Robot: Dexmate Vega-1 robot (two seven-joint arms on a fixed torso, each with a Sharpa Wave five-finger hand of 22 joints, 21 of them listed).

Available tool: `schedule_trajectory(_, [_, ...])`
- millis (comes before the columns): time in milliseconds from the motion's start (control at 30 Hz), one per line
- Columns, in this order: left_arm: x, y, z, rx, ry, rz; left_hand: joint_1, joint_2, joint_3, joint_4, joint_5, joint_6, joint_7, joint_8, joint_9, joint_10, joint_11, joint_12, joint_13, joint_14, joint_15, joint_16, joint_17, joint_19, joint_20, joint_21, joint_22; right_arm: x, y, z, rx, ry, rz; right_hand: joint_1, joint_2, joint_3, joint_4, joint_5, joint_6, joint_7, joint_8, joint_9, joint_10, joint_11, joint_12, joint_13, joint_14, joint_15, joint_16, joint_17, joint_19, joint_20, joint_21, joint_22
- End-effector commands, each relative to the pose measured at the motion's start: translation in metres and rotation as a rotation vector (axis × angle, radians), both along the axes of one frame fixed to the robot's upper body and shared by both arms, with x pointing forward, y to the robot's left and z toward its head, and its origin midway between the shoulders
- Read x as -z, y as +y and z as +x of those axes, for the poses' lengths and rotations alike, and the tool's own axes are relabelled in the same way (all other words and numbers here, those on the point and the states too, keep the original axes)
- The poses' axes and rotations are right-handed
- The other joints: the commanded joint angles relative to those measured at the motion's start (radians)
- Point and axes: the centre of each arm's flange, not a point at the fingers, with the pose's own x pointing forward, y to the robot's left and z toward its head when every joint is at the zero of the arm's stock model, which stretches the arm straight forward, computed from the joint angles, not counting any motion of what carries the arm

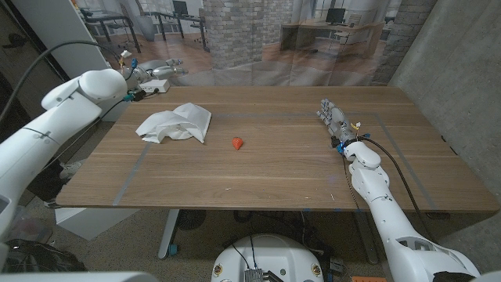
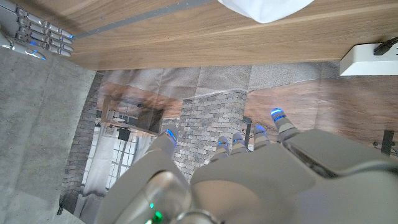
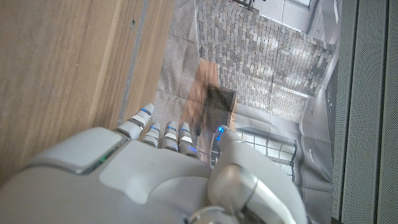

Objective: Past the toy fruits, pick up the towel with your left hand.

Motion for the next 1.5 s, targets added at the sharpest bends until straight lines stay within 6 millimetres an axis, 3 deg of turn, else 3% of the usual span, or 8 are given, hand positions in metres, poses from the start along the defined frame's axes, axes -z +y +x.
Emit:
schedule_trajectory(33, [-0.011,-0.001,-0.002,-0.063,0.038,0.098,0.020,-0.014,-0.001,-0.025,-0.003,-0.002,-0.006,0.006,0.004,-0.012,-0.005,0.000,0.006,-0.041,-0.015,-0.005,0.002,0.001,-0.011,-0.004,0.001,0.001,0.000,0.001,-0.001,0.003,0.002,0.005,0.007,0.004,-0.005,0.004,0.004,0.004,0.007,0.005,0.003,0.004,0.006,0.006,-0.001,0.006,0.001,0.003,0.007,-0.011,0.006,0.003])
schedule_trajectory(233, [-0.015,-0.002,-0.003,-0.095,0.058,0.157,0.031,-0.023,-0.003,-0.039,-0.002,-0.005,-0.005,0.006,0.004,-0.017,-0.005,-0.003,0.006,-0.042,-0.017,-0.005,0.003,0.003,-0.012,-0.005,0.001,0.002,0.000,0.002,-0.003,0.004,0.004,0.005,0.006,0.003,-0.006,0.004,0.004,0.003,0.007,0.005,0.004,0.005,0.006,0.006,0.001,0.006,0.001,0.003,0.008,-0.010,0.007,0.003])
schedule_trajectory(733, [-0.025,-0.007,-0.003,-0.173,0.105,0.314,0.097,-0.059,-0.007,-0.106,0.015,0.033,-0.019,0.018,0.004,0.020,-0.012,0.006,0.006,-0.023,-0.009,0.004,0.002,0.040,-0.021,-0.004,-0.002,0.003,0.003,0.004,-0.005,0.009,0.009,0.004,0.005,0.002,-0.006,0.004,0.005,0.003,0.007,0.005,0.007,0.007,0.007,0.006,0.003,0.006,0.002,0.003,0.009,-0.009,0.007,0.003])
schedule_trajectory(1067, [-0.029,-0.013,-0.004,-0.225,0.116,0.398,0.168,-0.093,-0.012,-0.148,0.039,0.028,0.002,0.014,0.004,0.018,0.006,0.002,0.006,-0.013,0.011,0.002,0.002,0.061,-0.001,-0.009,-0.005,0.006,0.003,0.004,-0.007,0.013,0.010,0.004,0.005,0.002,-0.008,0.004,0.007,0.003,0.008,0.005,0.009,0.010,0.008,0.006,0.004,0.008,0.002,0.003,0.011,-0.008,0.007,0.003])
schedule_trajectory(1400, [-0.031,-0.017,0.000,-0.270,0.170,0.465,0.263,-0.158,-0.035,-0.160,0.075,0.014,0.014,0.010,0.006,0.023,0.031,0.002,0.007,-0.006,0.031,-0.001,0.003,0.078,0.019,-0.020,-0.006,0.007,0.004,0.003,-0.007,0.016,0.013,0.002,0.004,0.000,-0.008,0.003,0.009,0.004,0.008,0.005,0.010,0.009,0.007,0.006,0.005,0.009,0.002,0.003,0.011,-0.007,0.007,0.003])
schedule_trajectory(1500, [-0.031,-0.018,0.001,-0.285,0.184,0.481,0.285,-0.169,-0.039,-0.159,0.082,0.016,0.015,0.012,0.006,0.024,0.028,0.002,0.007,-0.003,0.033,-0.001,0.003,0.083,0.019,-0.021,-0.006,0.007,0.004,0.003,-0.009,0.016,0.011,0.001,0.004,-0.001,-0.007,0.003,0.009,0.003,0.008,0.005,0.010,0.010,0.007,0.006,0.005,0.008,0.002,0.003,0.011,-0.007,0.007,0.003])
